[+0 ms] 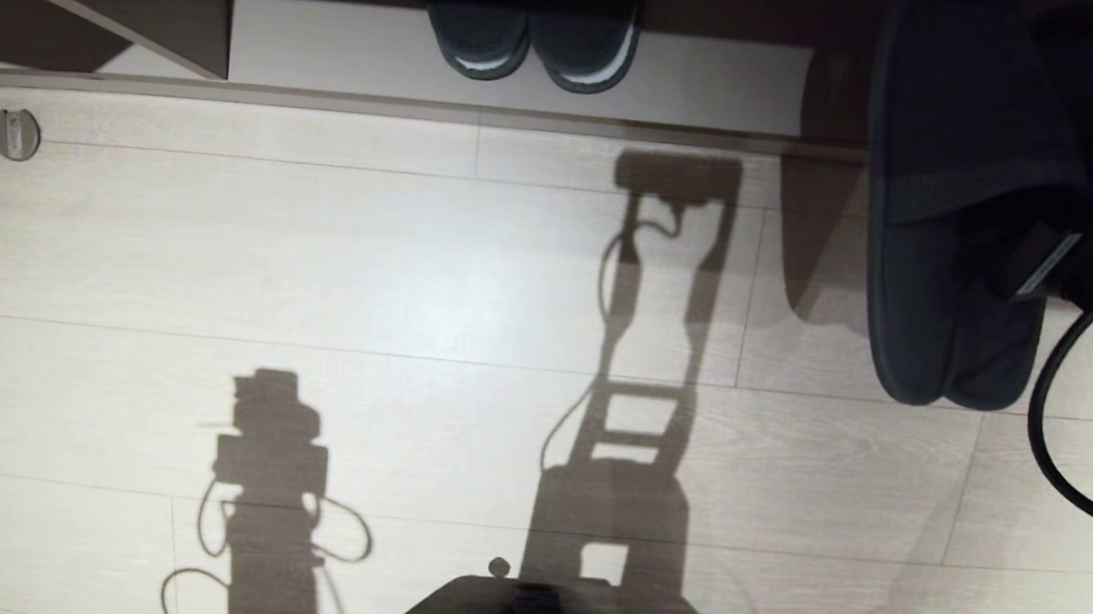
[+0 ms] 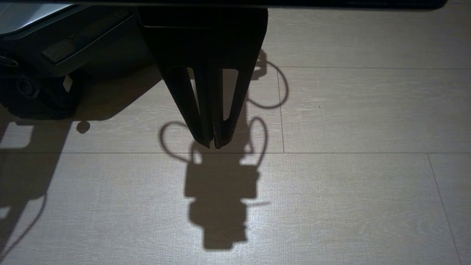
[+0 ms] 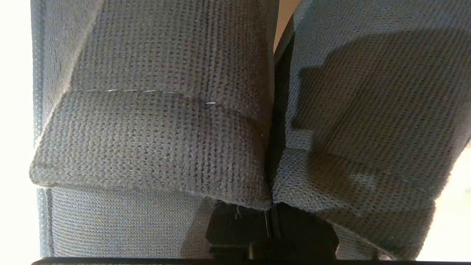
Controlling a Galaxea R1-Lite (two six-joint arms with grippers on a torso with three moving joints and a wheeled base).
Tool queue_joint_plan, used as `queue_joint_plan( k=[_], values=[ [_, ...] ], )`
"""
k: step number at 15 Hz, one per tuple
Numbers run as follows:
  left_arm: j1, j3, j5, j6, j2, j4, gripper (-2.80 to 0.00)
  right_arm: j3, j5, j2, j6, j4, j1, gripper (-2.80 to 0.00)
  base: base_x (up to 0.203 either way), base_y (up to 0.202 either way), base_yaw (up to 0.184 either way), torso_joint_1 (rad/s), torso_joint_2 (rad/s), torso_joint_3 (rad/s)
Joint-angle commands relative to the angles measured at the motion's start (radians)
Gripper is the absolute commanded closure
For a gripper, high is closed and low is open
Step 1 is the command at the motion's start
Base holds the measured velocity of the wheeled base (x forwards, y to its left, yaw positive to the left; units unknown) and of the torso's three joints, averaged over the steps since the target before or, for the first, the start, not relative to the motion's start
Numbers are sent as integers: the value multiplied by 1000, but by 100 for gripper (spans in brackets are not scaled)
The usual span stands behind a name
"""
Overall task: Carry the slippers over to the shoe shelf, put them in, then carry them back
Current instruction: Place the slippers into the shoe cabinet
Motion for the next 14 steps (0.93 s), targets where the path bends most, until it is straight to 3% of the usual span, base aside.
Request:
queue_joint_plan(
  k=[1,6,14],
  values=[
    [1,0,0,0,-1,0,0,-62,2,82,-7,-20,-8,0,0,0,0,0,0,0],
    [0,0,0,-2,-1,0,0,-237,109,181,-13,-56,-79,0,0,0,0,0,0,0],
    [0,0,0,-2,-1,0,0,-519,156,356,-13,-56,-107,0,0,0,0,0,0,0]
  ],
)
